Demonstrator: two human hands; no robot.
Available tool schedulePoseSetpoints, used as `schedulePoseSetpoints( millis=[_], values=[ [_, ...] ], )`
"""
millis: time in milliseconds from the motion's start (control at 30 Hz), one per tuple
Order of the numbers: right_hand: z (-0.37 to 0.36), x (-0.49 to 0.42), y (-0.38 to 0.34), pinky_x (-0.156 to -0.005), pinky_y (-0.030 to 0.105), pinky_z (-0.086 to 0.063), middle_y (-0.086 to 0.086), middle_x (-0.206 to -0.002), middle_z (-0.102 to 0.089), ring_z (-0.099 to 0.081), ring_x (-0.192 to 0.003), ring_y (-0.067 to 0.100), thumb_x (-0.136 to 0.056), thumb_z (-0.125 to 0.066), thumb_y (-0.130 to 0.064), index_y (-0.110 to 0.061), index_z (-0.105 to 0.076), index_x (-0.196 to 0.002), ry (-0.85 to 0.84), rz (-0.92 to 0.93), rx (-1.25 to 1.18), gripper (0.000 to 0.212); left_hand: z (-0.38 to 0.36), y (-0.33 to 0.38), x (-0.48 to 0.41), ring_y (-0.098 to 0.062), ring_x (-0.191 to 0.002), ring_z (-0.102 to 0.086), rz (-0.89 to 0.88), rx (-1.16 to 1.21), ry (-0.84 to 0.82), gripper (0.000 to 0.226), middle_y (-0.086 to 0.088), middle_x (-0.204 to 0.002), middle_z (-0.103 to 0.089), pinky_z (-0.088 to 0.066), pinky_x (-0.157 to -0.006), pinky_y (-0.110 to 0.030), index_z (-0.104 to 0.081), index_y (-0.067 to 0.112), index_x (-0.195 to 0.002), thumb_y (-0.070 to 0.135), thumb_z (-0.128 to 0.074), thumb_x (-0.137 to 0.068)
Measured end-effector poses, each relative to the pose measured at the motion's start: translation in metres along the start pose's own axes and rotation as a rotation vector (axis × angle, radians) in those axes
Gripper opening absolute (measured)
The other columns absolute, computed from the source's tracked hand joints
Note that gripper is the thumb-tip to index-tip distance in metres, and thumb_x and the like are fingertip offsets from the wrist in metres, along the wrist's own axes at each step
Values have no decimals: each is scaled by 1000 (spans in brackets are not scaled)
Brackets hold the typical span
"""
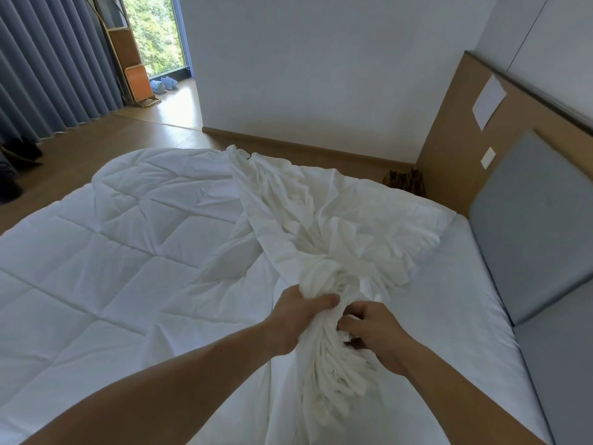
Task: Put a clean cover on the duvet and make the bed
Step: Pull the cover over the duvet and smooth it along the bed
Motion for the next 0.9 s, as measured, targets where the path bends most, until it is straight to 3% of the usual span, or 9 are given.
schedulePoseSetpoints(
  millis=[167, 333, 500, 767, 900],
  values=[
    [2, -3, 2, -55, 29, -42, 7, -59, -57, -53, -55, 18, -83, -63, -3, -2, -63, -69, 190, 28, 188, 14, -12, -2, -1, -26, -98, -73, -25, -68, -6, 64, -8, -104, -76, -58, -90, -48, -71, 12, -111, 29, -91, -54],
    [4, 1, 6, -53, 24, -47, -2, -57, -63, -59, -52, 9, -81, -73, -14, -2, -65, -71, 302, 105, 235, 18, -8, -5, -2, -26, -92, -74, -7, -99, 64, 54, -8, -99, -76, -60, -85, -48, -71, 10, -107, 18, -84, -55],
    [8, 11, 10, -40, 23, -46, -1, -57, -63, -54, -42, 5, -83, -74, -9, -7, -66, -73, 380, 156, 127, 13, 13, -6, -4, -29, -94, -73, -14, -53, 163, 38, -11, -102, -75, -59, -86, -50, -71, 7, -106, 3, -76, -69],
    [31, 14, 3, -45, 23, -47, 10, -65, -62, -56, -56, 16, -84, -72, -3, 8, -65, -81, 490, 206, 8, 13, 23, 14, -11, -26, -95, -67, -93, -241, 261, 42, -7, -106, -68, -58, -86, -43, -63, 9, -112, 16, -78, -74],
    [45, 11, 7, -57, 35, -51, 9, -66, -64, -56, -60, 20, -82, -73, -3, 4, -69, -79, 565, 203, 18, 8, 34, 12, -12, -24, -97, -64, -94, -391, 327, 41, -5, -105, -66, -56, -90, -44, -60, 9, -114, 16, -74, -77]
  ],
)
Point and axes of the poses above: each hand's wrist, its own x-axis away from the middle knuckle, its own z-axis out of the back of the hand, y = z × x, the point moved 6 cm from there along -x, towards the middle knuckle
